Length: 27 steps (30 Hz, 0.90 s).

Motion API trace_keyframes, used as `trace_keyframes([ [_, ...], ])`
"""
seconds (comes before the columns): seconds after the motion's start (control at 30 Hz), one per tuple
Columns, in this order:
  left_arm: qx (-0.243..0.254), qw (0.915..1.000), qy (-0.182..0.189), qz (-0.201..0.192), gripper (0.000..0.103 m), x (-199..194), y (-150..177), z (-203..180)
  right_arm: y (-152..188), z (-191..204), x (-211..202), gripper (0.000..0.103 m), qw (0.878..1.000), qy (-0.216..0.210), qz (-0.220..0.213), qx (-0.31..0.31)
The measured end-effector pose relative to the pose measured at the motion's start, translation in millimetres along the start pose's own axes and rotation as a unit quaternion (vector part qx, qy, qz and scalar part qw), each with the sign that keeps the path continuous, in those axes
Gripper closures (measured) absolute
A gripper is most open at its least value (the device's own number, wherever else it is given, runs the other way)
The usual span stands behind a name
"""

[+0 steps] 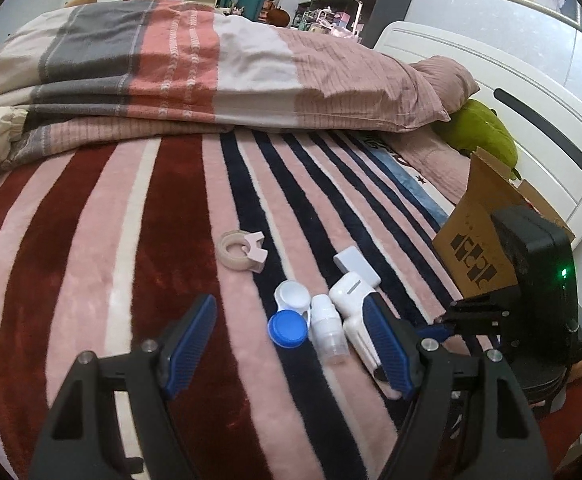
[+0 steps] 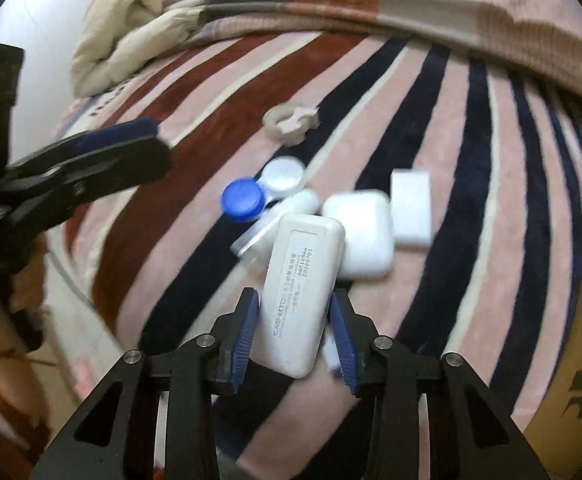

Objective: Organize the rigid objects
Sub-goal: 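Grasp the white power bank with the right gripper, then carry the white power bank into the cardboard box and release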

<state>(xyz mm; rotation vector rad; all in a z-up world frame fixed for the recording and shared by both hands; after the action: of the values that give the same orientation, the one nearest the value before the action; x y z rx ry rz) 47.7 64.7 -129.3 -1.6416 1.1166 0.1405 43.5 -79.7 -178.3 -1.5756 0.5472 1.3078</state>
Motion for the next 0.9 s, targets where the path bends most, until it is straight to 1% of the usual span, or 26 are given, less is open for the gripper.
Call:
trace_keyframes([
  [0.03,0.0,1.0,0.001,0.0,0.03,-0.1,-0.3,-1.0,2.1,0.4,0.5,0.07,1.0,-0.009,0.008,-0.005],
  [0.07,0.001,1.0,0.0,0.0,0.03,-0.2,-0.3,-1.8,3.4,0.7,1.5,0.07,1.0,-0.009,0.014,-0.01],
  [0.1,0.002,1.0,-0.001,0.0,0.03,-0.4,-0.1,-2.6,5.7,0.6,2.2,0.07,1.0,-0.003,0.019,-0.015],
  [0.13,0.002,1.0,-0.002,0.0,0.03,-0.7,0.0,-2.9,7.2,0.7,1.8,0.067,1.0,0.009,0.018,-0.015],
  [0.17,0.002,1.0,-0.004,0.0,0.03,-1.0,0.4,-3.2,8.5,0.6,0.7,0.063,1.0,0.024,0.015,-0.012],
  [0.2,0.002,1.0,-0.005,0.0,0.03,-1.2,0.8,-3.2,10.8,-0.1,-0.4,0.054,0.999,0.039,0.012,-0.01],
  [0.23,0.001,1.0,-0.006,0.001,0.03,-1.4,0.9,-2.4,10.9,1.6,-0.6,0.05,0.999,0.045,0.008,-0.011],
  [0.3,0.0,1.0,-0.007,0.003,0.03,-1.5,2.2,-3.0,12.0,5.3,1.7,0.05,0.999,0.043,0.007,-0.015],
  [0.33,0.001,1.0,-0.008,0.005,0.03,-1.4,2.9,-3.2,13.0,6.3,5.6,0.05,0.999,0.05,0.011,-0.014],
  [0.37,0.001,0.9999,-0.009,0.007,0.03,-1.1,3.7,-3.9,13.3,6.7,7.4,0.052,0.998,0.056,0.012,-0.016],
  [0.4,0.001,0.9999,-0.008,0.009,0.03,-0.8,4.0,-4.1,14.4,7.2,9.2,0.071,0.998,0.066,0.009,-0.021],
  [0.53,0.009,0.9998,0.007,0.017,0.03,2.2,2.2,-12.1,14.1,4.3,-3.9,0.073,0.995,0.092,-0.017,-0.036],
  [0.6,0.012,0.9994,0.026,0.017,0.03,4.4,-3.2,-20.4,13.2,1.7,-16.8,0.075,0.995,0.087,-0.032,-0.04],
  [0.63,0.015,0.999,0.039,0.017,0.03,5.5,-7.2,-26.7,12.4,-0.2,-25.4,0.086,0.995,0.083,-0.042,-0.04],
  [0.67,0.02,0.9983,0.052,0.017,0.03,6.6,-11.7,-34.0,11.8,-1.2,-33.6,0.091,0.995,0.078,-0.051,-0.042],
  [0.7,0.029,0.9973,0.065,0.016,0.03,7.4,-17.8,-43.2,10.2,-2.1,-41.2,0.09,0.995,0.07,-0.057,-0.044],
  [0.73,0.036,0.9969,0.069,0.014,0.03,7.4,-21.9,-49.4,8.4,-2.7,-51.7,0.09,0.994,0.069,-0.068,-0.049],
  [0.8,0.042,0.9969,0.067,0.006,0.03,5.7,-30.6,-56.2,6.8,-3.2,-61.3,0.09,0.992,0.079,-0.078,-0.054],
  [0.87,0.038,0.9976,0.058,0.002,0.03,4.7,-34.3,-55.5,6.9,-3.6,-57.6,0.09,0.994,0.076,-0.06,-0.054],
  [0.9,0.036,0.9979,0.054,0.002,0.03,4.7,-34.4,-54.4,10.8,-7.0,-55.9,0.09,0.994,0.077,-0.057,-0.052],
])
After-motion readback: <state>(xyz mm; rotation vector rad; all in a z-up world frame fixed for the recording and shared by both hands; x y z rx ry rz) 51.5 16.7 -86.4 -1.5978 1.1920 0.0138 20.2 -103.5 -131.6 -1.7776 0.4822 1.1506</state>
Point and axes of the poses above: each gripper's, at about its wrist camera, not at the fingertips, and x roughly the way its jaws point, z to its left, y to its underside, the point moved 4 cm from there along x, roughly the way its jaws point, and after that the axes turned 12 degrees about y, right-handed, at the moved point
